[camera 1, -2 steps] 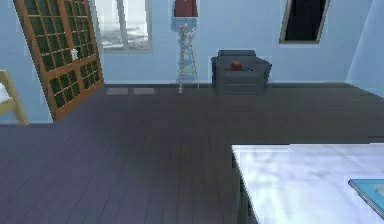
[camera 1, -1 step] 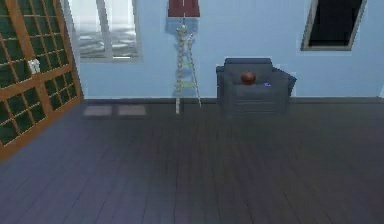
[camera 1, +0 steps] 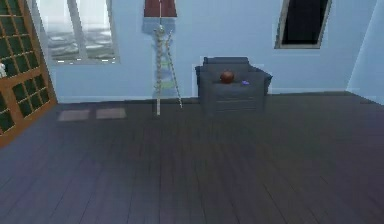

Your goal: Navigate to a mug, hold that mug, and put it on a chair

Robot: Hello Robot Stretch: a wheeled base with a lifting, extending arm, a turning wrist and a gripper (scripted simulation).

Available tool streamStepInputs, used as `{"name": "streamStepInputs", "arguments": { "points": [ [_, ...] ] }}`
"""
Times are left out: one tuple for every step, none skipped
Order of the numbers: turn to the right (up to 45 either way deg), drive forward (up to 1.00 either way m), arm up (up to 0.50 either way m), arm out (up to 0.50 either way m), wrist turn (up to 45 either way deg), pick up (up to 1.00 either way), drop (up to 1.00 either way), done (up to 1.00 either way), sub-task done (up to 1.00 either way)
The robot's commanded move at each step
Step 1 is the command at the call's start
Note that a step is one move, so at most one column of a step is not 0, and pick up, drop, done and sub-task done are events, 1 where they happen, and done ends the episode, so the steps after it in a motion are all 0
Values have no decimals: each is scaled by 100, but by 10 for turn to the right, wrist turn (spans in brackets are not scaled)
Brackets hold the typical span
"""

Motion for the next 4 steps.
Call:
{"name": "streamStepInputs", "arguments": {
  "points": [
    [0,15,0,0,0,0,0,0,0],
    [360,0,0,0,0,0,0,0,0],
    [0,15,0,0,0,0,0,0,0],
    [450,0,0,0,0,0,0,0,0]
  ]
}}
